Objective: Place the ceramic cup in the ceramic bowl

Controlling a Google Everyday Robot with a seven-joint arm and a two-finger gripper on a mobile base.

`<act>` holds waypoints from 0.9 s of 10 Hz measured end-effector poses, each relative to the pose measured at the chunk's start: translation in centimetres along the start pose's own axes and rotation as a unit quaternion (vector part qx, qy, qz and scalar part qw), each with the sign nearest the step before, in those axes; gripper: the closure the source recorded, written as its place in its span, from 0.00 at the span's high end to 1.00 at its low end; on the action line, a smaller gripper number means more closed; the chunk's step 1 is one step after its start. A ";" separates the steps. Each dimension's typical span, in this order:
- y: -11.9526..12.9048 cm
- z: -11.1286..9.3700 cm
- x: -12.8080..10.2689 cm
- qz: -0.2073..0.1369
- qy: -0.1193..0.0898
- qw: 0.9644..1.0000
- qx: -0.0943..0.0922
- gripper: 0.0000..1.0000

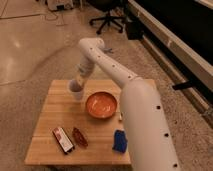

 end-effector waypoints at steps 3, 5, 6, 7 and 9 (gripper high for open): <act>-1.8 -2.9 3.2 0.024 -0.010 1.000 -0.003 0.00; -1.8 -3.5 6.2 0.034 -0.004 0.999 -0.014 0.00; -1.7 -3.2 7.6 0.038 0.005 0.999 -0.019 0.00; -1.4 -2.6 8.8 0.039 0.015 0.999 -0.025 0.02; -0.7 -0.2 11.1 0.038 0.042 0.998 -0.036 0.19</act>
